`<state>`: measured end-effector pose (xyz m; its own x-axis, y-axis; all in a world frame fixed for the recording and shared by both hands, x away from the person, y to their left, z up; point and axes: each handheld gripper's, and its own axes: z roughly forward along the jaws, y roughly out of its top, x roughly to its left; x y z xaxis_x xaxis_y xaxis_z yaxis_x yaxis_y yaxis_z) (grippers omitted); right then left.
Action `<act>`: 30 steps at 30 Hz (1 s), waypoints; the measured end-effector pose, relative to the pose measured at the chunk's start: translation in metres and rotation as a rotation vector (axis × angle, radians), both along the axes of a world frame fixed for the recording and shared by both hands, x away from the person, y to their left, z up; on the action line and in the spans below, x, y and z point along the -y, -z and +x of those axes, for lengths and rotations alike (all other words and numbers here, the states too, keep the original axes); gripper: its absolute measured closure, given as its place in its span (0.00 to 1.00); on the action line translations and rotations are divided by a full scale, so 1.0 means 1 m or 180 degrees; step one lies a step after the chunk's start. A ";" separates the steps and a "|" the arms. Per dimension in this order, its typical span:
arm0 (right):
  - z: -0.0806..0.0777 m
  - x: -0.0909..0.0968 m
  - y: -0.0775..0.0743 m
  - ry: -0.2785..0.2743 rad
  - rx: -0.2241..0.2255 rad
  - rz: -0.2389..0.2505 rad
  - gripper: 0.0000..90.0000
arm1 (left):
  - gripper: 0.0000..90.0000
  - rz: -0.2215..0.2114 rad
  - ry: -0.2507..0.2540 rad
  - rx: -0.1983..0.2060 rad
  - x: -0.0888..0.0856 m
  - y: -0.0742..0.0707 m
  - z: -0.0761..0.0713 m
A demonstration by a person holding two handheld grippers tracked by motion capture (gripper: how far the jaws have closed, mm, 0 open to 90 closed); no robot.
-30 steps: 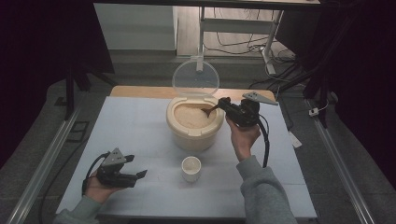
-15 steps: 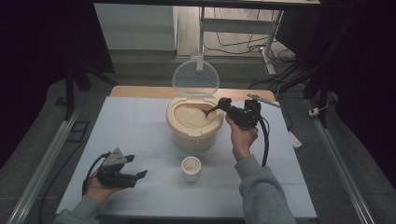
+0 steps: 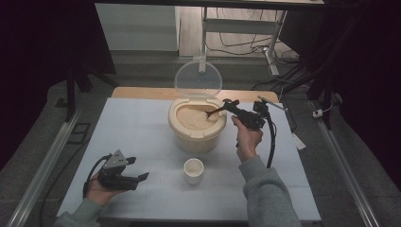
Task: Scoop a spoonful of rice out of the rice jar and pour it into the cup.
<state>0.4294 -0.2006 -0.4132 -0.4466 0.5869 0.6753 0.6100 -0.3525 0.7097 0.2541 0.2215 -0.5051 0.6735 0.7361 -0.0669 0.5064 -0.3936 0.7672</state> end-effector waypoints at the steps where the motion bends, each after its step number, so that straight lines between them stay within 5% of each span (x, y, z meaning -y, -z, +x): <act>1: 0.000 0.001 0.000 0.0000 -0.0022 0.0031 0.93 | 0.24 -0.0001 0.0000 -0.0001 0.000 0.000 0.000; 30: 0.004 0.029 0.004 0.0068 -0.0488 0.0725 0.93 | 0.24 0.0026 0.0002 0.0020 0.000 0.000 0.000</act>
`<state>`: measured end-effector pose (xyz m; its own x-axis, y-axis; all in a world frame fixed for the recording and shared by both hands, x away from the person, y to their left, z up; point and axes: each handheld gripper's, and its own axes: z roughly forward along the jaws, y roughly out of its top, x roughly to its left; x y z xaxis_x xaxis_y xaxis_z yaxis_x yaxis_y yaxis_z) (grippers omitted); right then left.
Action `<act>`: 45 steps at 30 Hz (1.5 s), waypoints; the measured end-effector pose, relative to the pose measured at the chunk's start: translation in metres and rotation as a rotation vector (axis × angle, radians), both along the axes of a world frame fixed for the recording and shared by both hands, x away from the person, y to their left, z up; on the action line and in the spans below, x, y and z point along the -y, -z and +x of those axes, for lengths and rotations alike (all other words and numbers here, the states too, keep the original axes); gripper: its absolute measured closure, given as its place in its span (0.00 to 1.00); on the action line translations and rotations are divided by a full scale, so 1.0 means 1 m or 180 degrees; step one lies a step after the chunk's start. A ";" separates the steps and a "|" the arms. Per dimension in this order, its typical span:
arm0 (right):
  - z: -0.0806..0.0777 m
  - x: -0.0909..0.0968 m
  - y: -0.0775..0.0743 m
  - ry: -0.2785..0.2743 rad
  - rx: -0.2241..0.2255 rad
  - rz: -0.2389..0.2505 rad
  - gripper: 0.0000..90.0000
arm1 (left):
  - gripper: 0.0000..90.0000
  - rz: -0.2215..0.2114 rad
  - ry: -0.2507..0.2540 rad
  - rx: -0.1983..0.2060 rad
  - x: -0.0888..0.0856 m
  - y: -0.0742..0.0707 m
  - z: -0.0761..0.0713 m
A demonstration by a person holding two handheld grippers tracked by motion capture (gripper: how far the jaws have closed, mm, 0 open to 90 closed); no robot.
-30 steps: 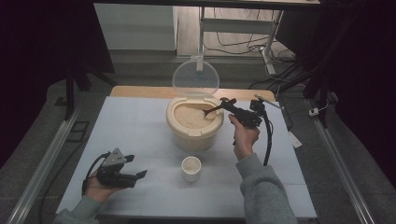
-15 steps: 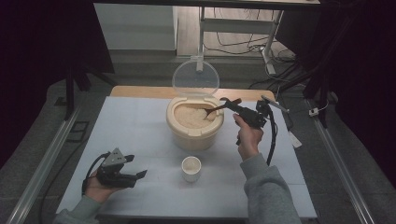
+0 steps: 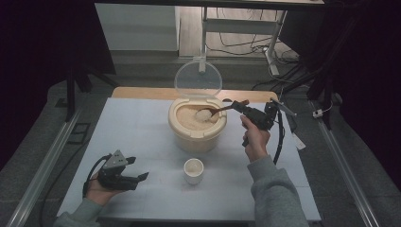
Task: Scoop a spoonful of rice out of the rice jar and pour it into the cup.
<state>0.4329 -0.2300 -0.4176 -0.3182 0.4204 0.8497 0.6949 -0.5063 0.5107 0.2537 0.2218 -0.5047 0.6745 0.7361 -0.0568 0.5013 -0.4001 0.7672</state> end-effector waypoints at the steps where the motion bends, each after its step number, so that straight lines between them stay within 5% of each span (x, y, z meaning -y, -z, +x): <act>1: 0.000 0.001 0.000 -0.0016 -0.0008 0.0021 0.93 | 0.24 0.0001 0.0000 0.0001 0.000 0.000 0.000; 25: -0.006 0.004 -0.008 -0.0068 0.0091 0.0136 0.93 | 0.24 0.0012 0.0000 0.0001 0.000 0.000 0.000; 45: -0.020 0.006 -0.005 -0.0273 0.0008 0.0241 0.93 | 0.24 0.0021 -0.0018 -0.0020 -0.002 0.002 0.001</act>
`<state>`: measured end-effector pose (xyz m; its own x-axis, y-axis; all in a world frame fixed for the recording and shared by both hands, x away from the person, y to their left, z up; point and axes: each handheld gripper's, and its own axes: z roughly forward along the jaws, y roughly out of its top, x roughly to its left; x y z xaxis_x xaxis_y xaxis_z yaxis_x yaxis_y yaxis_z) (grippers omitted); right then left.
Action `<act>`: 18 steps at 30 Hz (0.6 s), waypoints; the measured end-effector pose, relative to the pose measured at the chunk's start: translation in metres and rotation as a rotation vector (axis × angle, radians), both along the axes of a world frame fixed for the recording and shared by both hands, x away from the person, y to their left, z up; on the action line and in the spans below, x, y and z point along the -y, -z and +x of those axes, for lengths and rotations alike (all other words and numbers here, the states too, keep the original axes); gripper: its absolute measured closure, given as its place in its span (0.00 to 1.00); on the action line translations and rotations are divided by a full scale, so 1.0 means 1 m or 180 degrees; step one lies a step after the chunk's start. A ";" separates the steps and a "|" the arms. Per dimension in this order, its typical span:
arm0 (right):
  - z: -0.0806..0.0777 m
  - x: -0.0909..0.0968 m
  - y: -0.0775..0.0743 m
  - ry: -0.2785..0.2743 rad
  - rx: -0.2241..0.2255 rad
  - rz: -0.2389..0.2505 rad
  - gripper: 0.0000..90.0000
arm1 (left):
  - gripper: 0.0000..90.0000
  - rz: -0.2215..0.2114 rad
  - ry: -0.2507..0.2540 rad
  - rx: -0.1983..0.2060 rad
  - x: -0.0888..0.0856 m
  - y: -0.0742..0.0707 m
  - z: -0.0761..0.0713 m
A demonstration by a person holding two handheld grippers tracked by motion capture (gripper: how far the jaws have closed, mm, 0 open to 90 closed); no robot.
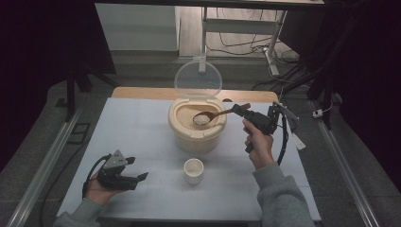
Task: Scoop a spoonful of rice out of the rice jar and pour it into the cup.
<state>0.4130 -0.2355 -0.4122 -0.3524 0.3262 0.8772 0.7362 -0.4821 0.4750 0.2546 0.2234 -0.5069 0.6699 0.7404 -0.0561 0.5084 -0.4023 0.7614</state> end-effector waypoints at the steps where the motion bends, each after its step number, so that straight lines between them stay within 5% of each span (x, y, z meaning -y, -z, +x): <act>1: -0.002 0.000 0.000 -0.0004 -0.0003 0.0001 0.93 | 0.24 0.0001 0.0000 -0.0002 0.000 0.000 0.000; 18: -0.042 -0.005 0.004 -0.0447 -0.0028 -0.0041 0.93 | 0.24 0.0011 -0.0006 -0.0016 0.000 0.001 0.000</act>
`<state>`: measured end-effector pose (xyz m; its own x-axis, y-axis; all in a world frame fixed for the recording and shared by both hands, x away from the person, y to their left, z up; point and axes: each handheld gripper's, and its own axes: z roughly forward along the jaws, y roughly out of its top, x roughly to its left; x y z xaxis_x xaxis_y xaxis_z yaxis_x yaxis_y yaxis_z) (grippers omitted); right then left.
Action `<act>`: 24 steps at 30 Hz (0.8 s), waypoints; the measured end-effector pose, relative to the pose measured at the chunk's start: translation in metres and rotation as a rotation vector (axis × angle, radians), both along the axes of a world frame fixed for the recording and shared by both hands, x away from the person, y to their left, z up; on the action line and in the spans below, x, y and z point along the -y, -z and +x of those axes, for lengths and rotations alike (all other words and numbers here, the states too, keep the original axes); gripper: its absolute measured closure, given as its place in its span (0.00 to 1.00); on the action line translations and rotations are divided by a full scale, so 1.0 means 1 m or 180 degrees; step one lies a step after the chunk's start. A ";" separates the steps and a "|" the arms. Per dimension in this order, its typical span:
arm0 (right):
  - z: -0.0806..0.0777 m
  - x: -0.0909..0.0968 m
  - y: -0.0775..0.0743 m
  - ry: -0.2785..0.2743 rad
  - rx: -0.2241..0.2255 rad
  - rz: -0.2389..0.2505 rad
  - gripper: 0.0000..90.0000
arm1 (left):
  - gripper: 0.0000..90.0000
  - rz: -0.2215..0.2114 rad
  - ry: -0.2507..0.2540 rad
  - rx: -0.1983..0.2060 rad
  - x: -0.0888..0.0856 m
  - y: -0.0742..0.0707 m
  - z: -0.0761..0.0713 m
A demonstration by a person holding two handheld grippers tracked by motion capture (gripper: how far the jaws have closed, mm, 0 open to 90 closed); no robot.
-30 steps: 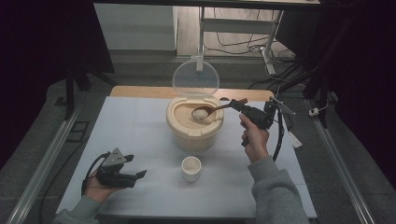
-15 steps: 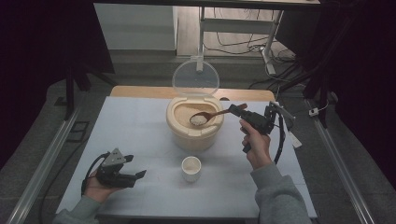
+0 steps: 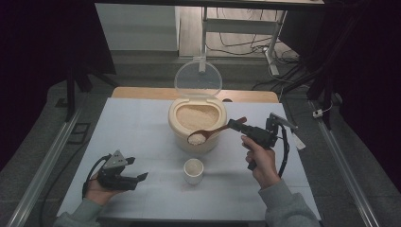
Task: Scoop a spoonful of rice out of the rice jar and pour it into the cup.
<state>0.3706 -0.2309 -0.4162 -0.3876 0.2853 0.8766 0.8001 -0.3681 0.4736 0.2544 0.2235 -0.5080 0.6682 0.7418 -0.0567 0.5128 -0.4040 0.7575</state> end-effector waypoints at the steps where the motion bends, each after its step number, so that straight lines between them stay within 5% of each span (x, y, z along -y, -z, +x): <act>1: -0.002 -0.001 0.001 -0.0026 -0.0004 -0.0011 0.93 | 0.24 0.0002 0.0002 -0.0001 0.000 0.000 0.000; 12: -0.015 -0.002 0.026 -0.0137 -0.0130 -0.0232 0.93 | 0.24 0.0004 -0.0001 0.0004 0.000 0.000 0.000; 24: -0.017 -0.007 0.035 -0.0159 -0.0040 -0.0607 0.93 | 0.24 0.0006 -0.0006 -0.0003 0.000 0.000 0.000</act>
<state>0.3538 -0.2237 -0.4515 -0.3948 0.4275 0.8133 0.8214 -0.2323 0.5209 0.2542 0.2236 -0.5085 0.6668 0.7431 -0.0559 0.5142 -0.4045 0.7563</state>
